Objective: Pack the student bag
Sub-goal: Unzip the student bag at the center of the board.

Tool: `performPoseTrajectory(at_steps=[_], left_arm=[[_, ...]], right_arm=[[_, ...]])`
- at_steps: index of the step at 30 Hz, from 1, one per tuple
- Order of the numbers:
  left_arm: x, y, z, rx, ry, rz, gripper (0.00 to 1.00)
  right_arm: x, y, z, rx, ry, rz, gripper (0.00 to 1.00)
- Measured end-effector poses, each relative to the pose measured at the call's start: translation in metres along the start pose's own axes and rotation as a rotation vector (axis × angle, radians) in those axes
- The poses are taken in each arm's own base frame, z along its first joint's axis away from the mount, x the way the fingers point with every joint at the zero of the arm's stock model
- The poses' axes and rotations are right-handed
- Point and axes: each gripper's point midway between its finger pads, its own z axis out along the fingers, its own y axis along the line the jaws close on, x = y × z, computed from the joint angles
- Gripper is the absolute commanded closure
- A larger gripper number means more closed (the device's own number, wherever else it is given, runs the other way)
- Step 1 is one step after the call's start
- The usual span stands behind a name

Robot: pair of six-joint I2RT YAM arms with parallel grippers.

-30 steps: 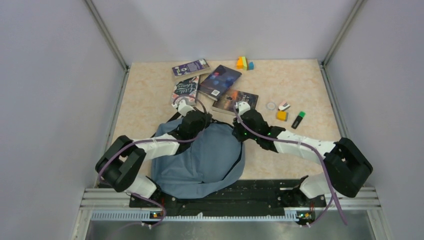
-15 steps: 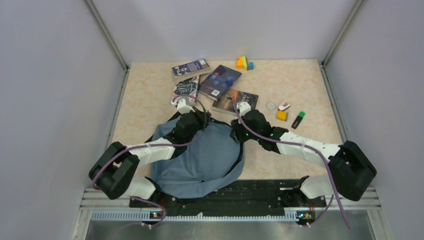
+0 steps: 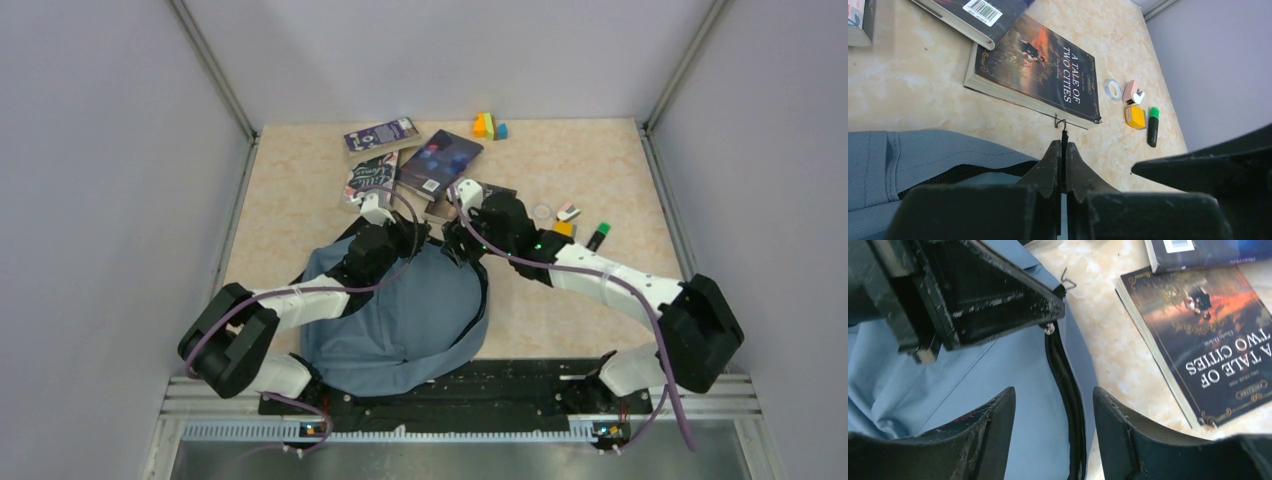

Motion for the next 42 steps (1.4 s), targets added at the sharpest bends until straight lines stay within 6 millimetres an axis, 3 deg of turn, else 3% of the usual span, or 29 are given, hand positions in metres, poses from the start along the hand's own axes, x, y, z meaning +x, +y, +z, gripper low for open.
performPoseTrajectory(at_steps=[4,9,14,15,19,25,33,42], left_arm=[[0.001,0.000,0.000,0.005,0.002,0.002,1.00],[0.001,0.000,-0.001,0.005,0.004,0.004,1.00],[0.002,0.001,-0.001,0.006,0.005,0.010,1.00],[0.002,0.001,-0.001,0.006,0.005,0.011,1.00],[0.001,0.003,-0.001,-0.001,-0.003,0.018,1.00],[-0.004,0.026,-0.005,-0.088,-0.059,0.028,1.00],[-0.011,0.039,-0.007,-0.153,-0.094,0.054,1.00],[-0.030,0.060,-0.014,-0.225,-0.152,0.048,1.00]], right_arm=[[-0.003,-0.002,0.021,-0.031,0.028,-0.050,0.43],[0.015,-0.005,0.041,-0.044,0.090,-0.085,0.47],[0.032,-0.010,0.052,-0.035,0.137,-0.112,0.95],[0.034,-0.011,0.053,-0.029,0.143,-0.113,1.00],[0.033,-0.015,0.053,-0.006,0.137,-0.118,1.00],[0.033,-0.024,0.051,0.054,0.130,-0.091,1.00],[0.037,-0.029,0.042,0.110,0.128,-0.022,1.00],[0.036,-0.029,0.037,0.126,0.118,0.015,1.00]])
